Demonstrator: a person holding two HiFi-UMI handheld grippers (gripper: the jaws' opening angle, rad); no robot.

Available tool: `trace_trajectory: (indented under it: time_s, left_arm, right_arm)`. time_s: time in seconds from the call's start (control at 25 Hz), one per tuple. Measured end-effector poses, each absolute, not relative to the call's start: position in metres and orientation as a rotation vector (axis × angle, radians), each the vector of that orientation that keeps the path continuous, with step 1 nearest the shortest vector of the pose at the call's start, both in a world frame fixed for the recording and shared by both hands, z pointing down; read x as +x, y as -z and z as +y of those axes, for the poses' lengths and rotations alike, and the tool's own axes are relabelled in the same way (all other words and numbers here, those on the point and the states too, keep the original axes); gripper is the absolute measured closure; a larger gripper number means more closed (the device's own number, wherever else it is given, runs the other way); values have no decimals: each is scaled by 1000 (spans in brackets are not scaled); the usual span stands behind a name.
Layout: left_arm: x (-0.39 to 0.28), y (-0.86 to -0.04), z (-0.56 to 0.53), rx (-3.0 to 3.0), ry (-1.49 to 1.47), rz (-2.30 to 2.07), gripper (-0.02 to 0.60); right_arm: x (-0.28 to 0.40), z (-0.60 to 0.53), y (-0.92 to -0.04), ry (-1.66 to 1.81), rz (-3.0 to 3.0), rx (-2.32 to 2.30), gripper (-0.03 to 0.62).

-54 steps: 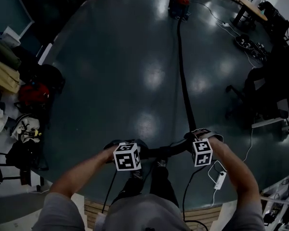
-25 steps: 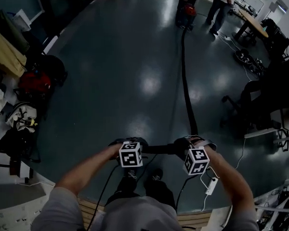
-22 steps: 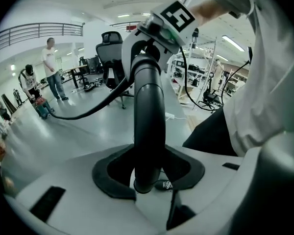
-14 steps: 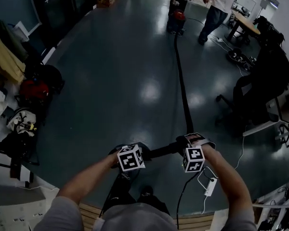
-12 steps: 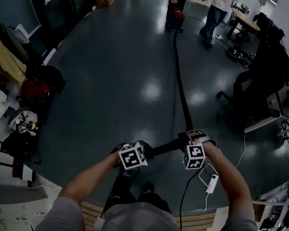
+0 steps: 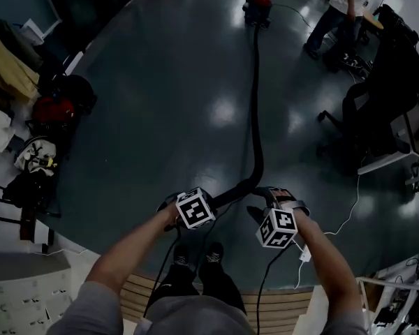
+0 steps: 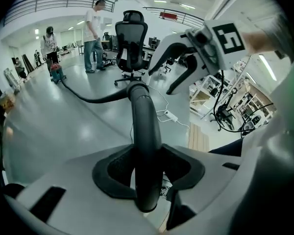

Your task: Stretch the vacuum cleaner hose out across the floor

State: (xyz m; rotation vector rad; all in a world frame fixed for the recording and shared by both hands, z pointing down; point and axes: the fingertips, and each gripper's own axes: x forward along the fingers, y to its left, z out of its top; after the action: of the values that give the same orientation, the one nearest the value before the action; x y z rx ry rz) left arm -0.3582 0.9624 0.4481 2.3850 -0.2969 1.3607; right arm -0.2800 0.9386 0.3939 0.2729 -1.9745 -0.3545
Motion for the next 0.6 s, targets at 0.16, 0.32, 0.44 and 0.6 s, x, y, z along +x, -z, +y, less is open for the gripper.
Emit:
trace_trajectory:
  time_s: [0.16, 0.32, 0.44, 0.6]
  left_arm:
    - [-358, -473, 975, 2377, -1356, -287, 414]
    - [-362, -497, 981, 2402, -1349, -273, 414]
    - [-361, -511, 983, 2410, -1348, -302, 414]
    - [-368, -537, 997, 2408, -1311, -315, 414]
  right_arm:
    - [-339, 961, -418, 416, -1954, 110, 375]
    - [-364, 960, -478, 488, -1840, -81, 376]
    - [-366, 962, -506, 514, -1797, -174, 407]
    - [-370, 978, -533, 530, -1780, -232, 422]
